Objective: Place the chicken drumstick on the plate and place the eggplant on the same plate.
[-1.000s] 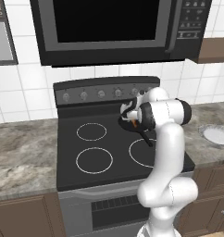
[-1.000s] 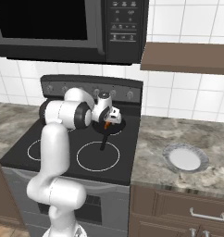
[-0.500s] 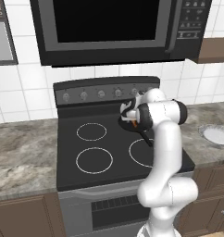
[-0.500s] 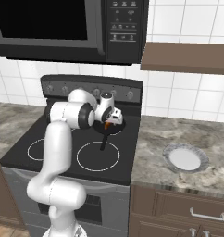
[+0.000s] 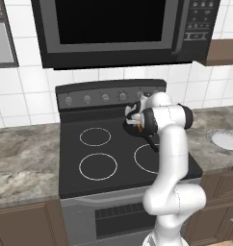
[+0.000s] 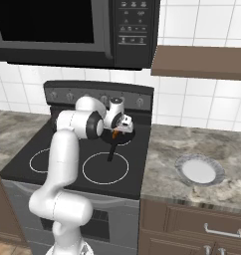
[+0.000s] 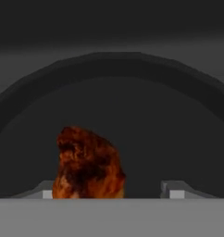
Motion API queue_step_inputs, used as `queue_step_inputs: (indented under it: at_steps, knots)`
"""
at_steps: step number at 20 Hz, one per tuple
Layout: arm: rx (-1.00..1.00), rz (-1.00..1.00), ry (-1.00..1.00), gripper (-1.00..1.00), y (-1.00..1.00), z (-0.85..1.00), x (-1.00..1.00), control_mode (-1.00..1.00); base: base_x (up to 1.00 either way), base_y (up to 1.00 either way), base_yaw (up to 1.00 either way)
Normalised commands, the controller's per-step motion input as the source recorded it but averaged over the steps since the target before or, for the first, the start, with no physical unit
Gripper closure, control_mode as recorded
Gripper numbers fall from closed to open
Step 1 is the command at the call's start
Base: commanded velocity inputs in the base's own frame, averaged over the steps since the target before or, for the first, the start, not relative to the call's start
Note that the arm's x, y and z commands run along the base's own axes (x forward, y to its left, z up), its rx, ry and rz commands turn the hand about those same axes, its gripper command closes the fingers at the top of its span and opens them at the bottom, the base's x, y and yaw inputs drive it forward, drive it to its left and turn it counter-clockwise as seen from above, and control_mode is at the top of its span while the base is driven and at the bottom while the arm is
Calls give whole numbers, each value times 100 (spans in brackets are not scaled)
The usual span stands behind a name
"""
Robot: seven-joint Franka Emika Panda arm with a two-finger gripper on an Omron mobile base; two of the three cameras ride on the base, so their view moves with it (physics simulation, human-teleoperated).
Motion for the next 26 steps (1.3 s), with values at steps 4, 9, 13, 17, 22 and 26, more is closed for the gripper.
queue_step_inputs:
  at_steps: [4,9,13,17,22,26]
  knots:
    - [0,0,0,100,0,0,0,-100,0,0,0]
    - [0,0,0,100,0,-1,0,-100,0,0,0]
    - [0,0,0,100,0,4,0,-100,0,0,0]
    - [0,0,7,100,0,48,-23,-100,0,0,0]
    - [0,0,2,100,0,42,-58,-100,0,0,0]
    - [0,0,4,100,2,37,-85,-100,0,0,0]
